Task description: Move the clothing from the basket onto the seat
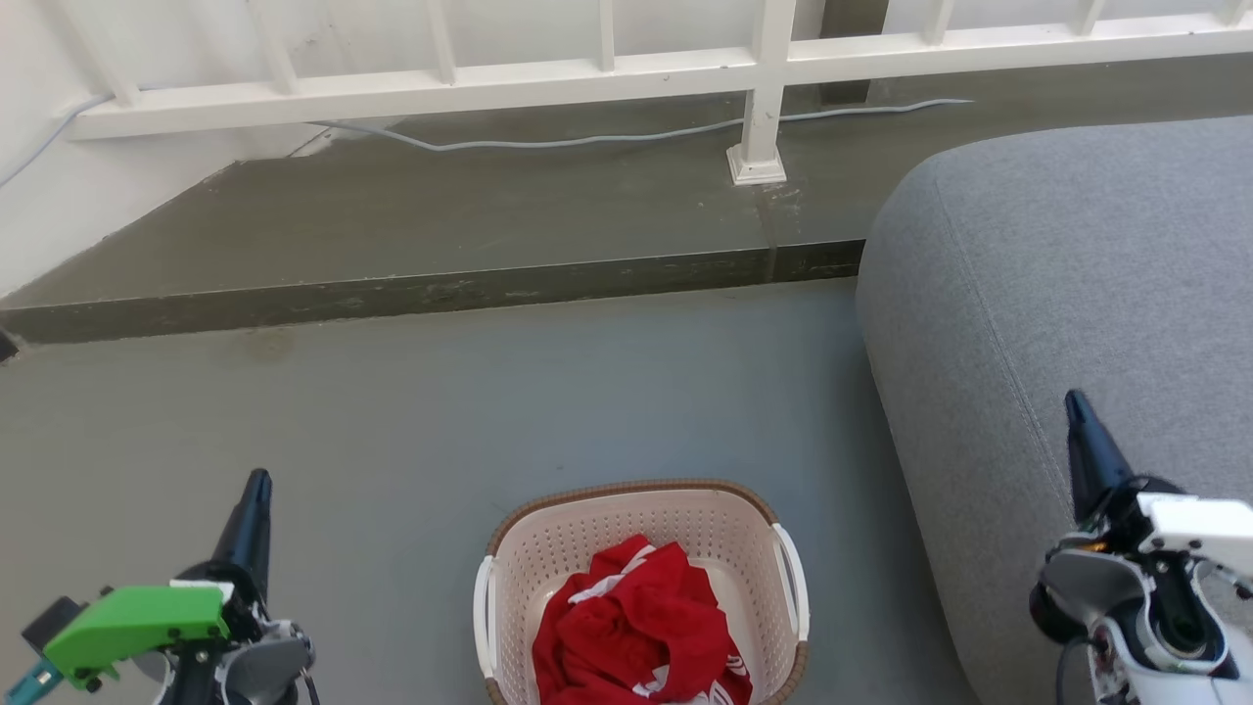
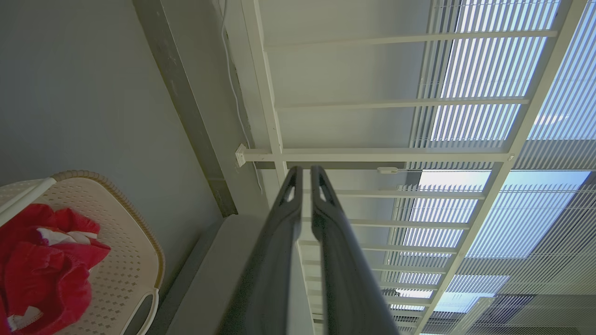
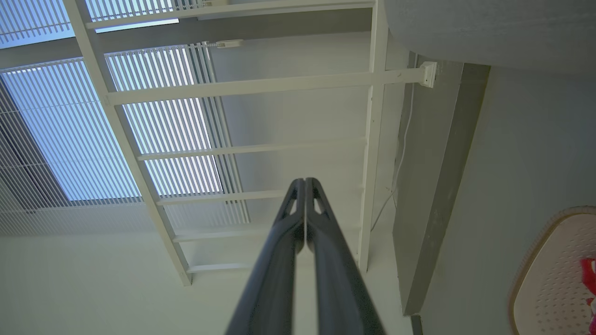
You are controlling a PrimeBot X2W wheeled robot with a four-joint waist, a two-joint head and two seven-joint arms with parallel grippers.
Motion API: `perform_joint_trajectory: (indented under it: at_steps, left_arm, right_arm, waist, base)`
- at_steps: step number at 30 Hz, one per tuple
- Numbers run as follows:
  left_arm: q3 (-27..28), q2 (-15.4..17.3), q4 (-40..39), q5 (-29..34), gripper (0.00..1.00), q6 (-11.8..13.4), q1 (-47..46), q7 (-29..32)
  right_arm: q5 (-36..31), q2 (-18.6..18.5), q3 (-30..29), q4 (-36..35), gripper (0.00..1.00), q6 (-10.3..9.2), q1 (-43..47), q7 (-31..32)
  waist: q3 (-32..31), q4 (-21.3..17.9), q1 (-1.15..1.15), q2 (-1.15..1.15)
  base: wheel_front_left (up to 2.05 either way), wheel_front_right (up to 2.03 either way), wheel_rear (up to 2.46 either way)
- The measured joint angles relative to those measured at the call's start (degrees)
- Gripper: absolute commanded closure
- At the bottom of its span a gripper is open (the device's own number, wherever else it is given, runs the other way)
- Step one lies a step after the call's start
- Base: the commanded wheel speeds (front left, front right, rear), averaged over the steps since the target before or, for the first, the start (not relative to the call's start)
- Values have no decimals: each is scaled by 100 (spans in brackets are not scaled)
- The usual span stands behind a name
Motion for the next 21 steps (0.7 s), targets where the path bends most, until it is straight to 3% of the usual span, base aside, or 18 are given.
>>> perform_joint_trajectory:
  at_steps: [13,21]
  left_arm:
    - [-93,-45,-67,13,0,0,110,-42]
    - [-174,21,-252,401,0,0,102,-219]
  right_arm:
    - [-158,8,16,1,0,-2,132,-129]
    - [-650,-108,112,-96,0,-2,131,-314]
  waist:
    - [6,-3,0,0]
    - [8,-5,0,0]
  base:
    - [0,0,0]
    - [0,0,0]
